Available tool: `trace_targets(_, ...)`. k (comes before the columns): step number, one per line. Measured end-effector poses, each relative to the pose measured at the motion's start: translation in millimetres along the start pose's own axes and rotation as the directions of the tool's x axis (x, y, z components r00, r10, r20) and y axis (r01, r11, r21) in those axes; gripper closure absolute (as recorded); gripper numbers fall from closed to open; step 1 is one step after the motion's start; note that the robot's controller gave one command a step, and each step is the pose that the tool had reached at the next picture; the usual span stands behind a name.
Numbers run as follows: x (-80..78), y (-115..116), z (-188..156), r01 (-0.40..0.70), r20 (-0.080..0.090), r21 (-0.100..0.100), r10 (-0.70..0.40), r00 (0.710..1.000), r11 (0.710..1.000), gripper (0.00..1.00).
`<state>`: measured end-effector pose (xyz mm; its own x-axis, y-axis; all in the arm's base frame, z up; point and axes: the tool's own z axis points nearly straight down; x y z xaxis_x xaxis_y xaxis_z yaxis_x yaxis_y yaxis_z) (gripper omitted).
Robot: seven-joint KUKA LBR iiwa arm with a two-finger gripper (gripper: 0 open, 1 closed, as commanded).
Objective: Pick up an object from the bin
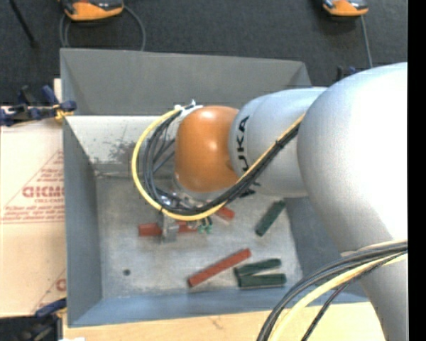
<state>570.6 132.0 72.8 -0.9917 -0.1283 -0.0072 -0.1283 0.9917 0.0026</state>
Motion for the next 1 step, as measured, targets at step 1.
trace_targets(1, 2.1, 22.8, -129.5, 0.127, 0.004, 0.002, -0.127, 0.992, 0.992, 1.0)
